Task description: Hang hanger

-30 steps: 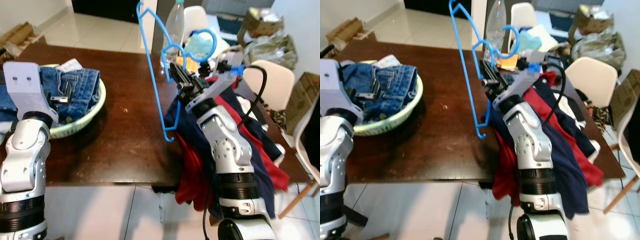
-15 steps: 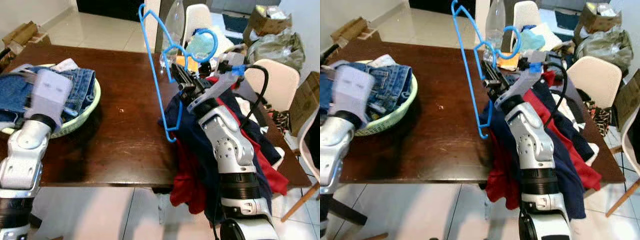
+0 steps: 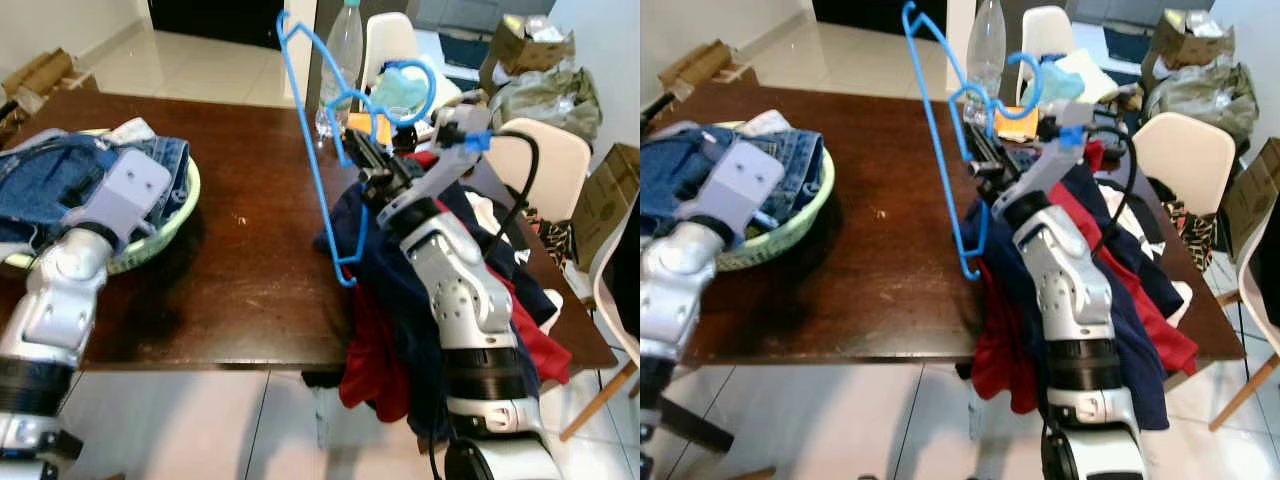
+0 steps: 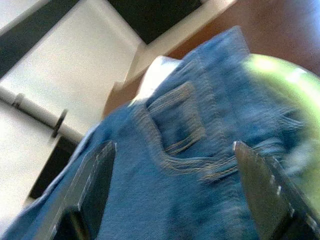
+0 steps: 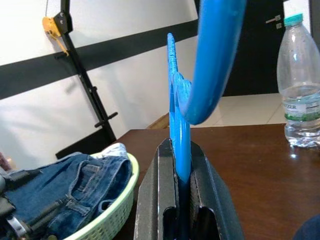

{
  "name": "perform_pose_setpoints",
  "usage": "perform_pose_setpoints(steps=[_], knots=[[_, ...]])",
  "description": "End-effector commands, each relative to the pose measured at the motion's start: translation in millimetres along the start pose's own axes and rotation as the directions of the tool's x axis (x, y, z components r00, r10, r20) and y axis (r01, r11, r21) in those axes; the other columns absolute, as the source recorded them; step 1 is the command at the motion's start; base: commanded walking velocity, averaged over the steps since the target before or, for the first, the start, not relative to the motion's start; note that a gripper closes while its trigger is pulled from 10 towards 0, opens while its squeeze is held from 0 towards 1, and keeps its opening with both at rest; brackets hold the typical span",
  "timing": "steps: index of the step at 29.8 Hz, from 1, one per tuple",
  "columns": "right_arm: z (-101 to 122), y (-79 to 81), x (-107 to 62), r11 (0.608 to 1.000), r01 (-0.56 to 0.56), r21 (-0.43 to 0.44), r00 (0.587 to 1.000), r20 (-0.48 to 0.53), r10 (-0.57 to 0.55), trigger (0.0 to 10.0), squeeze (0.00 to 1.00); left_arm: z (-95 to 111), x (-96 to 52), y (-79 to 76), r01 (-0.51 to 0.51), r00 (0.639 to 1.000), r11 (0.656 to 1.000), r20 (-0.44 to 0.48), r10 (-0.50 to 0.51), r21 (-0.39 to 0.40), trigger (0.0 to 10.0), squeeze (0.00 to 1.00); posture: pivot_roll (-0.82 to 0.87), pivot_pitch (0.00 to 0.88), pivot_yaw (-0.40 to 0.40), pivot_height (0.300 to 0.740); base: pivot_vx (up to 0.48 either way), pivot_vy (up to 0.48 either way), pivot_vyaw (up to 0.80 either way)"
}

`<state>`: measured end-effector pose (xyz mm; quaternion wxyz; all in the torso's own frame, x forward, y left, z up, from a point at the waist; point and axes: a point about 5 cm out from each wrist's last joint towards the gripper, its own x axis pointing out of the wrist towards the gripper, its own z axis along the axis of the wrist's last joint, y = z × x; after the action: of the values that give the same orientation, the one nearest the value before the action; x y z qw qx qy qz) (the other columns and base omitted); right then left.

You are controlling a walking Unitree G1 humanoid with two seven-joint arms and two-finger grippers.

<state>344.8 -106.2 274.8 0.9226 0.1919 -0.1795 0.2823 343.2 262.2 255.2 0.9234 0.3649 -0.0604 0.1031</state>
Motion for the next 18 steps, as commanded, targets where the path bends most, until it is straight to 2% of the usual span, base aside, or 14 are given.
perform_pose_setpoints(steps=[1, 2, 3, 5, 7, 8, 10, 13, 18], knots=[[1, -0.5, -3.5, 1.000, 0.006, -0.007, 1.000, -0.001, -0.006, 10.0, 0.00, -5, 1.6, 7.8, -0.029, 1.000, 1.000, -0.011, 0.029, 0.006, 10.0, 0.00, 0.15, 0.168, -0.099, 0.740, 0.000, 0.000, 0.00], [1, -0.5, -3.5, 1.000, 0.006, -0.007, 1.000, -0.001, -0.006, 10.0, 0.00, -5, 1.6, 7.8, -0.029, 1.000, 1.000, -0.011, 0.029, 0.006, 10.0, 0.00, 0.15, 0.168, -0.099, 0.740, 0.000, 0.000, 0.00], [2, -0.1, -4.1, 1.000, 0.005, -0.007, 1.000, -0.003, -0.005, 10.0, 0.00, -4, 6.2, 18.2, -0.059, 0.998, 0.998, -0.010, 0.058, -0.020, 10.0, 0.00, 0.14, 0.191, -0.102, 0.740, 0.000, 0.000, 0.00], [2, -0.1, -4.1, 1.000, 0.005, -0.007, 1.000, -0.003, -0.005, 10.0, 0.00, -4, 6.2, 18.2, -0.059, 0.998, 0.998, -0.010, 0.058, -0.020, 10.0, 0.00, 0.14, 0.191, -0.102, 0.740, 0.000, 0.000, 0.00], [4, 3.3, -10.8, 1.000, 0.003, -0.009, 1.000, -0.016, -0.003, 10.0, 0.00, -6, 15.8, 34.2, -0.058, 0.998, 0.992, -0.006, 0.058, -0.113, 10.0, 0.00, 0.10, 0.246, -0.105, 0.740, 0.000, 0.000, 0.00], [4, 3.3, -10.8, 1.000, 0.003, -0.009, 1.000, -0.016, -0.003, 10.0, 0.00, -6, 15.8, 34.2, -0.058, 0.998, 0.992, -0.006, 0.058, -0.113, 10.0, 0.00, 0.10, 0.246, -0.105, 0.740, 0.000, 0.000, 0.00], [6, 4.6, -17.6, 1.000, 0.011, -0.015, 1.000, -0.024, -0.011, 10.0, 0.00, -7, 22.9, 39.0, -0.027, 1.000, 0.984, 0.004, 0.028, -0.178, 10.0, 0.00, 0.08, 0.266, -0.105, 0.740, 0.000, 0.000, 0.00], [8, 4.2, -20.8, 1.000, 0.016, -0.019, 1.000, -0.026, -0.017, 10.0, 0.00, -7, 25.3, 39.5, -0.013, 1.000, 0.983, 0.009, 0.014, -0.185, 10.0, 0.00, 0.08, 0.269, -0.106, 0.740, 0.000, 0.000, 0.00], [12, 1.8, -23.6, 0.999, 0.030, -0.033, 0.999, -0.035, -0.031, 10.0, 0.00, 6, 34.1, 42.2, 0.024, 0.997, 0.990, 0.076, -0.014, -0.138, 10.0, 0.00, 0.06, 0.297, -0.116, 0.740, 0.000, 0.000, 0.00]])
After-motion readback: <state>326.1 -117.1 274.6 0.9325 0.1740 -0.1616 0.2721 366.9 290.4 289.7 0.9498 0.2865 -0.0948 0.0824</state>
